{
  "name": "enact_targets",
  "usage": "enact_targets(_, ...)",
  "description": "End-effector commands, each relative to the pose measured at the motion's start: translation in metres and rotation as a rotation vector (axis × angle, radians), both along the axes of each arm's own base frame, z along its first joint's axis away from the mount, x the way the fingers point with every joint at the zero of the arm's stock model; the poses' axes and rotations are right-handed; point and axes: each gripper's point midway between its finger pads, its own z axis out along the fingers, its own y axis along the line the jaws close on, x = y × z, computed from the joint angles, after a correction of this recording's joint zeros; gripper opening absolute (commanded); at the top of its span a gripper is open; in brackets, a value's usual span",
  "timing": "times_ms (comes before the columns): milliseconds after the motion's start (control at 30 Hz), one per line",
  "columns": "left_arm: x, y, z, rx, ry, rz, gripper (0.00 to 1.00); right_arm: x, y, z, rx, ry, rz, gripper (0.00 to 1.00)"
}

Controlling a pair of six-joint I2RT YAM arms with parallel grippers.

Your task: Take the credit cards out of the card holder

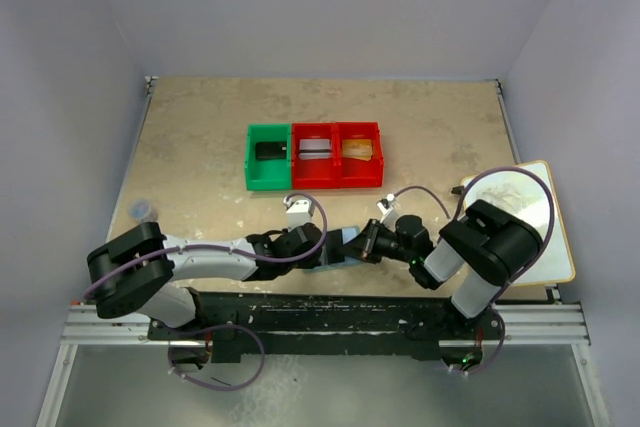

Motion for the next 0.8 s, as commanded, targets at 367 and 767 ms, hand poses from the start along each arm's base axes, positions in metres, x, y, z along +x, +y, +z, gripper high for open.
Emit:
enact_targets(367,-0.003,0.015,-0.013,0.085,0.011,-0.001,0.01,0.027,0.014,0.001,-0.089,-0.059,0.032,0.2)
enact_targets(767,-0.001,0.017,-0.008,0.085,-0.002,0.017,0.01,0.03,0.007,0.015,-0.105,-0.088,-0.013,0.0)
